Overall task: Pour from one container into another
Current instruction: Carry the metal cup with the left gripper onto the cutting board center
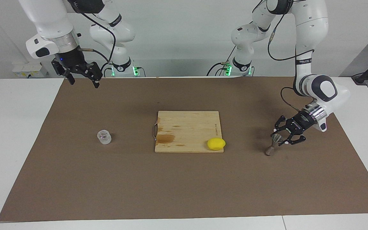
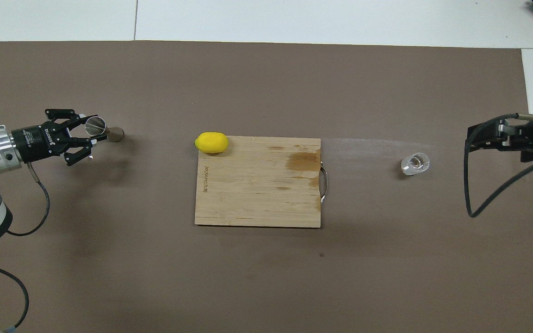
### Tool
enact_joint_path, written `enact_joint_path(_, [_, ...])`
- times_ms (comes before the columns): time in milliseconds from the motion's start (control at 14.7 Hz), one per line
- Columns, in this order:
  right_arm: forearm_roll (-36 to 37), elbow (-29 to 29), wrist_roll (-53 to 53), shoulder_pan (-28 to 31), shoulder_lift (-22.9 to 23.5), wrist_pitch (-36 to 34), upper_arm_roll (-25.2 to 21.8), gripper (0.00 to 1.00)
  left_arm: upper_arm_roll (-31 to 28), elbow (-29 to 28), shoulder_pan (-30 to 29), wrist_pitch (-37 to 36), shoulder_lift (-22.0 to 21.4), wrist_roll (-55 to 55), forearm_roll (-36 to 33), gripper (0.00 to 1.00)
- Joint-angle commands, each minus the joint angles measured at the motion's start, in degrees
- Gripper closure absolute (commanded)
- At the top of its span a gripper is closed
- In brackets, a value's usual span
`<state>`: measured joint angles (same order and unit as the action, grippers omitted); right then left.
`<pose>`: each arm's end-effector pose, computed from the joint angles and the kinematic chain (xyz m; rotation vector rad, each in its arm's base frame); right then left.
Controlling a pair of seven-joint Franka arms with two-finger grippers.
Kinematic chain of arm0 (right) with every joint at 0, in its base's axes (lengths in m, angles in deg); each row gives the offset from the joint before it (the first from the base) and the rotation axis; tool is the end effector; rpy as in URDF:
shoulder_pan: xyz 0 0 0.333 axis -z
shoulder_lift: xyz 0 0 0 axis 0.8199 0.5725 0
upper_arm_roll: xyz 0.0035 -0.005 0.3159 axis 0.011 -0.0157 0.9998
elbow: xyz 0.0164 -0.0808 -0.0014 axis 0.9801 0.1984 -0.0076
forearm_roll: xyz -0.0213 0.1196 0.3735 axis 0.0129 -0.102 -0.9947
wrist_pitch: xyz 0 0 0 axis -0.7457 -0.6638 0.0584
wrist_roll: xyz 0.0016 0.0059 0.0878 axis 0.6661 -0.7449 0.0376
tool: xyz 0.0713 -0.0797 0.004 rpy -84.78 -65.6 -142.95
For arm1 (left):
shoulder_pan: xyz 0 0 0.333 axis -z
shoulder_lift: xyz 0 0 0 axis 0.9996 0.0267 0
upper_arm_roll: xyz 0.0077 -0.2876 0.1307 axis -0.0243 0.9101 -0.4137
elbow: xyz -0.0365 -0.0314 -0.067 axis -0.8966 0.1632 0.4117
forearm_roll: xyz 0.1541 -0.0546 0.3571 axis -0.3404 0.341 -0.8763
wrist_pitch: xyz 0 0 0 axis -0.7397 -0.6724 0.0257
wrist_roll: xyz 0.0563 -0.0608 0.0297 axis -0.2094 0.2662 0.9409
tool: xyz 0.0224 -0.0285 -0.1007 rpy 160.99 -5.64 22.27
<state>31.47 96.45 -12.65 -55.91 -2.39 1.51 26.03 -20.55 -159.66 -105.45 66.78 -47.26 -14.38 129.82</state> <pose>0.5448 0.0304 0.6387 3.1067 -0.3172 0.0195 0.6058 0.0592 0.3268 1.1954 1.7317 -0.7383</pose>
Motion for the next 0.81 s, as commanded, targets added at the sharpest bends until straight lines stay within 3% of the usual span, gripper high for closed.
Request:
enact_joint_path(0, [-0.77,1.41,-0.43,0.83,-1.26,0.41,0.36,0.00,-0.27,3.07,3.87,-4.80,-0.02,-0.36,1.43,1.00])
enact_joint_path(339, [-0.77,1.41,-0.43,0.83,-1.26,0.41,0.36,0.00,0.96,4.13,14.66,-3.33,-1.07,0.94,5.47,1.00])
enact_joint_path(747, [-0.77,1.41,-0.34,0.83,-1.26,0.41,0.27,0.00,1.13,3.87,31.98,16.50,-3.09,9.48,9.85,1.00])
